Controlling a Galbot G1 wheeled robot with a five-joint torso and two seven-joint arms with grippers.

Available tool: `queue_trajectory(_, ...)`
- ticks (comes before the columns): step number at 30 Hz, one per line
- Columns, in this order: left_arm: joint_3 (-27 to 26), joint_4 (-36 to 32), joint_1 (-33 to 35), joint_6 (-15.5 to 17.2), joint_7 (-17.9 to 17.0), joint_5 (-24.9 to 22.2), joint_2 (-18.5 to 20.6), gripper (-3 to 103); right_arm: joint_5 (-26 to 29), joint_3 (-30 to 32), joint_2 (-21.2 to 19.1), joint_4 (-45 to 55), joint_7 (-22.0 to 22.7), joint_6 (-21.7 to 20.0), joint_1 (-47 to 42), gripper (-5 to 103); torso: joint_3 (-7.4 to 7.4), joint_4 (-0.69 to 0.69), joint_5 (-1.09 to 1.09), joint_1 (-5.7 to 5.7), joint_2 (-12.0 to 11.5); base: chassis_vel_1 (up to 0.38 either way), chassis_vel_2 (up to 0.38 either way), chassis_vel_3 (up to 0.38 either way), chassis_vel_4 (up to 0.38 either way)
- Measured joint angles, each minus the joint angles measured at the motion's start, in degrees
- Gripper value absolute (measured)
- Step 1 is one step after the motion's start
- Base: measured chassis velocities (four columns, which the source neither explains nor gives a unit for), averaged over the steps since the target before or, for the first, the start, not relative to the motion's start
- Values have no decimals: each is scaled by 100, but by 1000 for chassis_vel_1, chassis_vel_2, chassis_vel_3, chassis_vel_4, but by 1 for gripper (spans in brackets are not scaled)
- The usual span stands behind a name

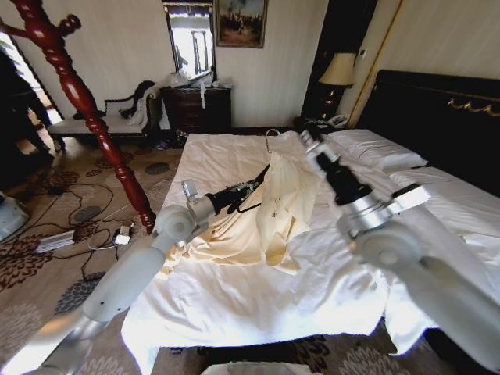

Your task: Pick up the clothes from the bed and hang them on the clothes hanger.

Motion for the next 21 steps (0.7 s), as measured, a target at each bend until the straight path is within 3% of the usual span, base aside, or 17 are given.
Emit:
queue_trajectory(1, -10, -42, 10, 5, 21, -31, 55, 16, -26, 20, -84, -195, -346, -3, -20, 99, 0, 1, 0, 0, 0, 0, 0, 0, 0)
queue_trajectory(2, -35, -161, 45, 19, 78, -108, 237, 16, -69, 25, -271, -728, -1158, -9, -34, 100, 0, 3, 0, 0, 0, 0, 0, 0, 0)
queue_trajectory(3, -51, -246, 74, 26, 111, -143, 373, 16, -70, -7, -365, -1050, -1615, -43, -19, 100, 0, 4, 0, 1, 0, 0, 0, 0, 0)
queue_trajectory(4, -51, -246, 74, 26, 111, -143, 373, 16, -70, -7, -365, -1050, -1615, -43, -19, 100, 0, 4, 0, 1, 0, 0, 0, 0, 0)
queue_trajectory(7, -85, -573, 202, 37, 242, -179, 757, 16, 53, -153, -496, -1841, -2720, -287, 66, 100, 0, 4, 0, 0, 0, 0, 0, 0, 0)
queue_trajectory(9, -121, -782, 324, 28, 361, -148, 956, 16, 166, -197, -516, -2229, -3240, -484, 95, 100, 0, 5, 2, 0, -1, 0, 0, 0, 0)
queue_trajectory(10, -121, -782, 324, 28, 361, -148, 956, 16, 166, -197, -516, -2229, -3240, -484, 95, 100, 0, 5, 2, 0, -1, 0, 0, 0, 0)
queue_trajectory(15, -151, -1222, 528, -39, 692, -61, 1374, 16, 98, -215, -683, -3226, -5212, -1186, 193, 100, 0, 4, 1, 0, 0, 0, 0, 0, 0)
queue_trajectory(21, -147, -1409, 530, -56, 767, -60, 1410, 16, -168, -212, -784, -3725, -5969, -1687, 259, 100, 0, 3, 1, 0, 0, 0, 0, 0, 0)
